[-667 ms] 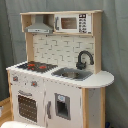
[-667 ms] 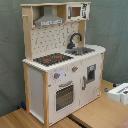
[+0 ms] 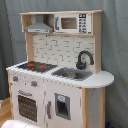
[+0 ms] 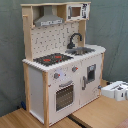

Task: Play with the kitchen

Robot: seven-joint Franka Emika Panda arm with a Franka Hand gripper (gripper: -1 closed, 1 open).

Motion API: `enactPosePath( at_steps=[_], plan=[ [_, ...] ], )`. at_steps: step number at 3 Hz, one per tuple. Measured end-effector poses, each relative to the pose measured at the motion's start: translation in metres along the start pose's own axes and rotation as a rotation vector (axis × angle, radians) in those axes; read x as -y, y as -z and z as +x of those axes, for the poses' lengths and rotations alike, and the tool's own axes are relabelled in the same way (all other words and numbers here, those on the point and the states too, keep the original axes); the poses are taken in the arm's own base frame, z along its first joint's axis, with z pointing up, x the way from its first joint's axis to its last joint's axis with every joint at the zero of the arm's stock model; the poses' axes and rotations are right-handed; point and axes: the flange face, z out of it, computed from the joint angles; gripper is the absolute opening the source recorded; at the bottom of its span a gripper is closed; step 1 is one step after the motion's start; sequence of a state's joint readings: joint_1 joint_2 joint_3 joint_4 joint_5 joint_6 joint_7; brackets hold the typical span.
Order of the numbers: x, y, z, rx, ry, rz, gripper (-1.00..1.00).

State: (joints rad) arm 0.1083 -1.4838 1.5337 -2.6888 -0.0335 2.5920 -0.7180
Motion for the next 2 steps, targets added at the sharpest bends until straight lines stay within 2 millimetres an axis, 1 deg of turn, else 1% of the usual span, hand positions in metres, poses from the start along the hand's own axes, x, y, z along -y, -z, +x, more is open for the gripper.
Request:
enactPosePath(
  at_steps=[1,2],
  plan=[
    [-0.014,-0.014,0.014,0.000,-0.002,-0.002,1.00],
    [-0.021,-0.035,0.025,0.007,-0.005,0.004,1.00]
  ],
)
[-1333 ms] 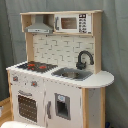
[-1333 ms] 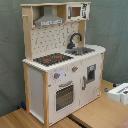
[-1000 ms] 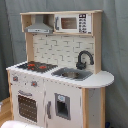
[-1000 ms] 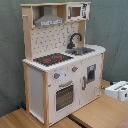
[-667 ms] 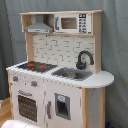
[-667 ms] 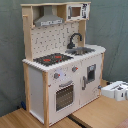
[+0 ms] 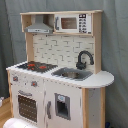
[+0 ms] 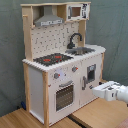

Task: Play with the kitchen

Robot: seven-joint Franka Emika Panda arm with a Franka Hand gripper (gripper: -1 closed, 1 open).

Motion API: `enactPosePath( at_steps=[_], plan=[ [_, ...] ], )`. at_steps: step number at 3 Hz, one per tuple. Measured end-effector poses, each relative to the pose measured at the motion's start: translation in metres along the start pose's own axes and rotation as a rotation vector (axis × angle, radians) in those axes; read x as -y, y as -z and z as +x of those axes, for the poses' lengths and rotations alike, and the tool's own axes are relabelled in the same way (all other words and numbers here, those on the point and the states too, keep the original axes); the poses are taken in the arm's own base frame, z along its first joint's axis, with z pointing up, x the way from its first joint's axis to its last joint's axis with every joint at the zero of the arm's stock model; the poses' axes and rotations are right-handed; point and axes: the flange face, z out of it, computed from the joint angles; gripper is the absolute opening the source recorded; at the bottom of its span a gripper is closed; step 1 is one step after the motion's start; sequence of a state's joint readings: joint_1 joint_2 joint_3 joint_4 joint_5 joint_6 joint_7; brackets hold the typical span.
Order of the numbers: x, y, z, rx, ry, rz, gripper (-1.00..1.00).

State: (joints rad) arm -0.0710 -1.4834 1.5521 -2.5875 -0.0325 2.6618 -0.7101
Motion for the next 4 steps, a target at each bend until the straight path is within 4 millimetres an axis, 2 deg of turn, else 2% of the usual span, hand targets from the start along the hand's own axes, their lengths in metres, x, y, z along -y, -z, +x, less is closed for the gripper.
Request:
enactPosePath(
  at_steps=[1,4],
  plan=[
    [0.005,-0.022,0.004,0.005,-0.063,0.010,1.00],
    [0.044,-0.043,0.023,0.027,-0.314,0.038,1.00]
  ],
)
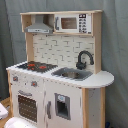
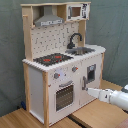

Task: Play with the kitchen

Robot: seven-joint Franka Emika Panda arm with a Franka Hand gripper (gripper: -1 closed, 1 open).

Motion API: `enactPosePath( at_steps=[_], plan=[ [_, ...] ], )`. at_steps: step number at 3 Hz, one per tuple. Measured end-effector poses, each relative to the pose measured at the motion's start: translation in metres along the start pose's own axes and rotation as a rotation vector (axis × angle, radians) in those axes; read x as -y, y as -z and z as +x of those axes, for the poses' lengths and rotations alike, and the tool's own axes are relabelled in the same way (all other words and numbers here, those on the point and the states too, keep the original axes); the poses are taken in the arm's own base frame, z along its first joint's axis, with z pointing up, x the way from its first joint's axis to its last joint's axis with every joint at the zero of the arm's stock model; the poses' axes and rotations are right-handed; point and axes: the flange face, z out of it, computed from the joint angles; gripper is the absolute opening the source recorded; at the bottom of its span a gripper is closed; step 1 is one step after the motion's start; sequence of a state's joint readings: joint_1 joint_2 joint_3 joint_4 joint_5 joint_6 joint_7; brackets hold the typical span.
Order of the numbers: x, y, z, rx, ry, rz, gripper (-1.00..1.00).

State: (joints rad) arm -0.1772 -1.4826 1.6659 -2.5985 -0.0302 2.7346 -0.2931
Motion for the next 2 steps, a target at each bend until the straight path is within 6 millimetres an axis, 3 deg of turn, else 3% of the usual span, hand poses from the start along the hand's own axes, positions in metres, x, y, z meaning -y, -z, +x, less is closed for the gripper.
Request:
enactPosePath(
  at_steps=[2],
  plan=[
    [0.0197,-0.0057,-0.0021,0.017,-0.207,0.006,1.00]
  ],
)
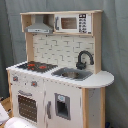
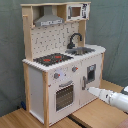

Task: Play with the kitchen

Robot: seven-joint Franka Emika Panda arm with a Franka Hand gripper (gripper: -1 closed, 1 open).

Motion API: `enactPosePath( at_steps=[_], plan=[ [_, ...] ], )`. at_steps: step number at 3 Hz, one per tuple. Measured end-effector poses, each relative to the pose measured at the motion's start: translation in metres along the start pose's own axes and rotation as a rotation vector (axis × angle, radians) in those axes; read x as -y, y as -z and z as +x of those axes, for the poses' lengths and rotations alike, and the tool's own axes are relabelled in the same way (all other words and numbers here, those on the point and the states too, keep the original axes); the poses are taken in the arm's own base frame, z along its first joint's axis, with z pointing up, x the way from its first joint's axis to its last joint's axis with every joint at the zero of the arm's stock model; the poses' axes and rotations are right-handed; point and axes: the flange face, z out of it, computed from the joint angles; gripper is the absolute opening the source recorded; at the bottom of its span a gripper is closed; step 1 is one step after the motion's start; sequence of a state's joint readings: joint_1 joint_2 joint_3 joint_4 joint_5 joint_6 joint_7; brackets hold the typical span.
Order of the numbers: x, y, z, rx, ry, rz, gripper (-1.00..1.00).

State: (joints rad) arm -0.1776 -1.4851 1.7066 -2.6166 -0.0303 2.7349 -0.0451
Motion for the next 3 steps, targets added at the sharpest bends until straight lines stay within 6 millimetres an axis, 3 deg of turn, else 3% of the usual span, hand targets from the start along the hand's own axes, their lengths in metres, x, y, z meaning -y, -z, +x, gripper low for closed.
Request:
enactPosePath(
  at_steps=[3],
  plan=[
    [0.007,-0.017,-0.025,0.035,-0.333,-0.002,1.00]
  ],
)
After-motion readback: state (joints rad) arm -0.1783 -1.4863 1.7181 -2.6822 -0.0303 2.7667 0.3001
